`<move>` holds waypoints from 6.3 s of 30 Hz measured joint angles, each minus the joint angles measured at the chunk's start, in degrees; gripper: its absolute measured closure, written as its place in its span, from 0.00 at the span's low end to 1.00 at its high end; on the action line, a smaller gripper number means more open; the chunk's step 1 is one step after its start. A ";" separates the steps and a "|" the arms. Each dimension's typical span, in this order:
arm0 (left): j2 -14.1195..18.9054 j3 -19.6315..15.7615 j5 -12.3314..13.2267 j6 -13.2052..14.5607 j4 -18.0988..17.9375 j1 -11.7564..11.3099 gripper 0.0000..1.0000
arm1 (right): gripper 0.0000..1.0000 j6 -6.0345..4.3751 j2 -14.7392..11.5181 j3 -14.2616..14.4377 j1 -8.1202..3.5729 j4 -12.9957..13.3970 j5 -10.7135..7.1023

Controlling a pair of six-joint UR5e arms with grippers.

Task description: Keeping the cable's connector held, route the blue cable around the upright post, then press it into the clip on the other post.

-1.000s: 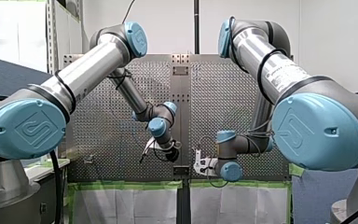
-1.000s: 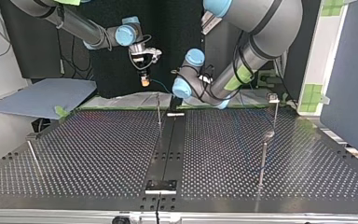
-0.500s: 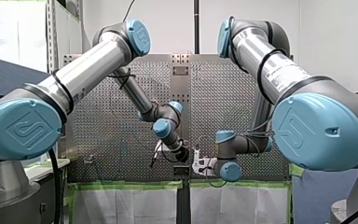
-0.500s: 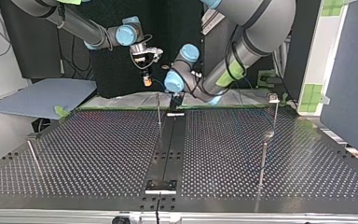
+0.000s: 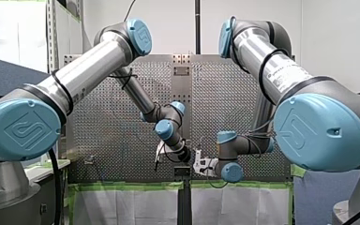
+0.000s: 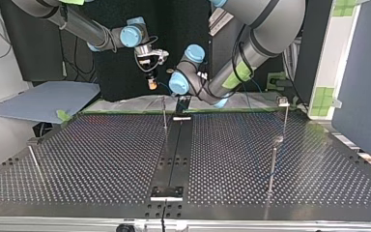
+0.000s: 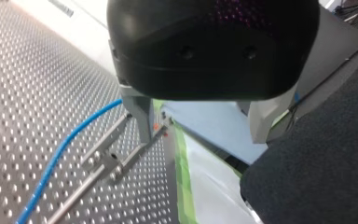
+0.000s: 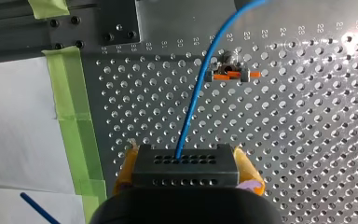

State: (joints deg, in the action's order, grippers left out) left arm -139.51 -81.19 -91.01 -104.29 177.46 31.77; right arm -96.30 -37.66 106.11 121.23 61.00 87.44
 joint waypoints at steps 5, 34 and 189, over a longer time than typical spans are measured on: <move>0.05 0.00 -2.04 -1.70 2.60 -0.33 0.00 | 1.00 -0.04 0.01 0.01 -0.05 0.06 0.01; 3.40 0.00 -7.33 2.93 4.77 0.18 0.00 | 1.00 0.05 0.07 -0.04 0.14 0.32 -1.15; -4.24 -0.18 8.67 -18.01 -19.69 -4.72 0.98 | 1.00 1.33 1.74 -5.91 -15.11 -2.89 -3.10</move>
State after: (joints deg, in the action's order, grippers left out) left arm -143.75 -81.36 -82.34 -122.30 157.77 27.04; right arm -94.97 -35.92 100.20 106.12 58.11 84.34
